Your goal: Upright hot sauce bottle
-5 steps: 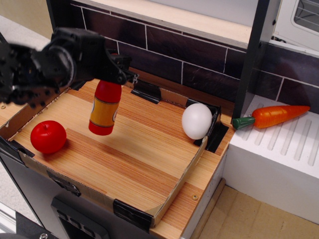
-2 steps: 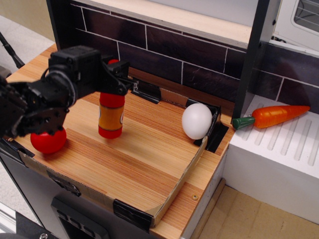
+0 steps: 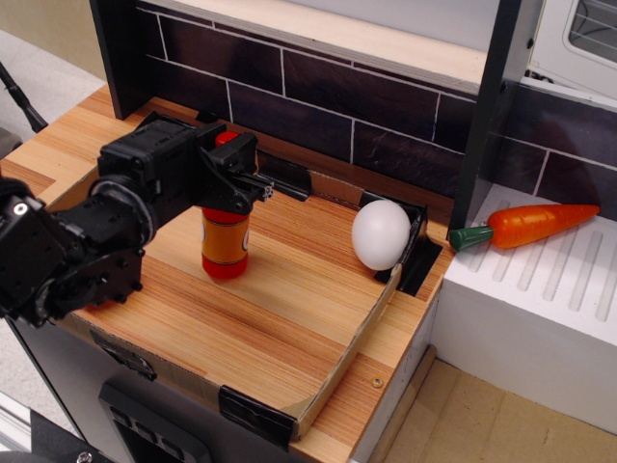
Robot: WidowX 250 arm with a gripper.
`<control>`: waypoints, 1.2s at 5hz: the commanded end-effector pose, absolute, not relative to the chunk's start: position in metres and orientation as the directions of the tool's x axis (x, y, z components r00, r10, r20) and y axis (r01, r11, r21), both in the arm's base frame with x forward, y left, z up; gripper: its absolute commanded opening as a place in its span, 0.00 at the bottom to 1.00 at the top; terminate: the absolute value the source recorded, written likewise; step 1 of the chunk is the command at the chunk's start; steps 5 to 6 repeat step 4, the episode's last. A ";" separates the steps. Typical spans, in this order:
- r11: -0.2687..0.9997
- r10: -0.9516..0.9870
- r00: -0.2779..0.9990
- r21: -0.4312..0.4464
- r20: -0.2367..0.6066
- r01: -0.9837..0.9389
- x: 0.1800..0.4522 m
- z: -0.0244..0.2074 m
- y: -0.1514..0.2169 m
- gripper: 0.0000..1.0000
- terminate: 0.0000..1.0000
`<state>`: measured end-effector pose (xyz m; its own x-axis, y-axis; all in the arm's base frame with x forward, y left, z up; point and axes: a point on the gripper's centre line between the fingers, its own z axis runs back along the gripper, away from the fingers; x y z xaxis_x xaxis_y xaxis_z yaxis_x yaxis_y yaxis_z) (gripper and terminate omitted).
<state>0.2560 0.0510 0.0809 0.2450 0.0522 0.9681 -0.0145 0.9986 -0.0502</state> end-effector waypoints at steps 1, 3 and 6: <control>0.989 0.145 0.287 -0.133 0.947 -0.060 0.252 0.091 0.058 1.00 0.00; 0.981 0.180 0.301 -0.149 0.937 -0.123 0.250 0.110 0.059 1.00 0.00; 0.967 0.215 0.443 -0.127 0.870 -0.220 0.253 0.133 0.058 1.00 1.00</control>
